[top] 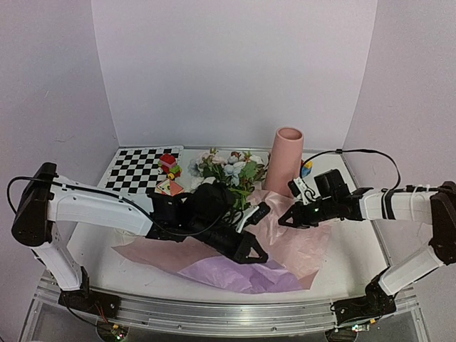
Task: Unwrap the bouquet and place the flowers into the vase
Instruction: Unfold the wrapping paper at the center of the board, then pick up the fake flower from the wrapping paper.
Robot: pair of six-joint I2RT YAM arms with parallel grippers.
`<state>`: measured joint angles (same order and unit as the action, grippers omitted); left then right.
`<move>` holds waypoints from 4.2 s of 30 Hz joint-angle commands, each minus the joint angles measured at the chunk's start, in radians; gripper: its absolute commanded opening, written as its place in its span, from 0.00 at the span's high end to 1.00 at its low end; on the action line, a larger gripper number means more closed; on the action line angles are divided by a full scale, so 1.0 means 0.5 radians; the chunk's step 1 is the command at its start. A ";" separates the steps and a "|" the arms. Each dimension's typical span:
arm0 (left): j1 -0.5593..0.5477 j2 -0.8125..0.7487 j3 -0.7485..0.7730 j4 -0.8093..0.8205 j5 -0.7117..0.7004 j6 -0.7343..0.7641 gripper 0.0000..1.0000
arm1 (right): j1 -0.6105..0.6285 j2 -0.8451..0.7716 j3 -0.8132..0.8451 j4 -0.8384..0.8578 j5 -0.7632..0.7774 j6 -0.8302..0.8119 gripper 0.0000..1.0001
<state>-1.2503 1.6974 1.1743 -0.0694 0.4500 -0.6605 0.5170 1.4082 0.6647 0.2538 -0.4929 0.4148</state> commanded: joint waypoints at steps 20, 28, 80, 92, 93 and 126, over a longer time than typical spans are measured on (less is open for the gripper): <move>-0.028 -0.445 0.249 -0.501 -0.848 -0.076 0.31 | 0.927 -0.537 -0.363 -0.117 -0.102 0.445 0.85; 0.097 -0.480 0.186 -0.656 -1.154 -0.113 0.31 | 1.288 -0.478 -0.417 -0.171 0.029 0.605 0.85; 0.206 0.225 0.139 -0.719 -1.423 -0.373 0.32 | 1.724 -0.163 -0.435 -0.505 0.326 0.675 1.00; 0.264 0.345 0.193 -0.610 -1.362 -0.334 0.52 | 1.732 -0.447 -0.092 -0.846 0.729 0.581 0.98; 0.276 0.351 0.196 -0.601 -1.357 -0.333 0.53 | 1.729 -0.462 -0.042 -0.878 0.815 0.576 0.98; 0.647 -0.282 -0.509 -0.177 -1.268 -0.467 0.52 | 0.950 1.025 1.372 -0.612 1.508 -0.013 0.86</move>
<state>-0.9433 1.6241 0.9498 -0.1933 -0.1820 -0.8909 1.0146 1.8564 1.2675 -0.0425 0.2536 0.4410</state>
